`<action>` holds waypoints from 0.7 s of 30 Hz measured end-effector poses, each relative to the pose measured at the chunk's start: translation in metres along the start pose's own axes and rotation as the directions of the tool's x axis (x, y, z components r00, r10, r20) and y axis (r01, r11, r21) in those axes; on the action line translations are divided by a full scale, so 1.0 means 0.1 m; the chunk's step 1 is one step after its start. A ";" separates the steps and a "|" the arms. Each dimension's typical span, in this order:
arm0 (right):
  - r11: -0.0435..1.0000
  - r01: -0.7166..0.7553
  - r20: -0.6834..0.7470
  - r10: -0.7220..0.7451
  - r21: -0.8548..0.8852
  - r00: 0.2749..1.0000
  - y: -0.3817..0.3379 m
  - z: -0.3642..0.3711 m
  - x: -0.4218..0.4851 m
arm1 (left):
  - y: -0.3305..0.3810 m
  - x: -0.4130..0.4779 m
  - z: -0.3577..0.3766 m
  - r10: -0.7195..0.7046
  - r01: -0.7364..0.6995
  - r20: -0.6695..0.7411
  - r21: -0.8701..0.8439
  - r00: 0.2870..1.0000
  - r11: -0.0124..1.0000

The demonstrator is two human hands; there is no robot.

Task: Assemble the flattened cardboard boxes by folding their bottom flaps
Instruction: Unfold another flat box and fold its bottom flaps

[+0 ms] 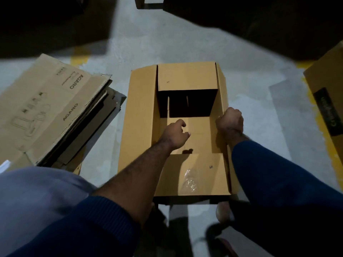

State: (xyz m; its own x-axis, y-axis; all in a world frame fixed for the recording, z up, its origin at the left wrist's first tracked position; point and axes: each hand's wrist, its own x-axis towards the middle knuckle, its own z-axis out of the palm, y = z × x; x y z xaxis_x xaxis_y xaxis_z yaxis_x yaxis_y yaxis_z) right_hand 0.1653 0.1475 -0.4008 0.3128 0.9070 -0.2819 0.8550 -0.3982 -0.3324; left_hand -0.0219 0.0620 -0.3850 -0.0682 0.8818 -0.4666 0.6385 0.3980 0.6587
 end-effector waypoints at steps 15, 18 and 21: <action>0.988 0.134 -0.114 -0.143 -0.082 0.983 -0.22 -0.07 0.39 | 0.10 0.54 -0.07 0.081 -0.086 -0.061 -0.080 0.995 0.993; 0.981 0.171 -0.057 -0.177 -0.089 0.983 -0.48 -0.20 0.68 | 0.14 0.66 -0.15 0.099 -0.106 -0.071 -0.089 0.993 0.990; 0.982 0.169 0.000 -0.170 -0.081 0.986 -0.67 -0.25 0.90 | 0.12 0.76 -0.19 0.101 -0.108 -0.077 -0.094 0.992 0.990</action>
State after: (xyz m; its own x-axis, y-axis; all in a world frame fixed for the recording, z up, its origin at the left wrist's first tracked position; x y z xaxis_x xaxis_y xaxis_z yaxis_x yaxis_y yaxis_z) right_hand 0.1462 0.2591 -0.3813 0.1634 0.9615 -0.2211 0.9261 -0.2267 -0.3014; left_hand -0.0337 0.1389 -0.4017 -0.0627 0.9344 -0.3508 0.5676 0.3225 0.7575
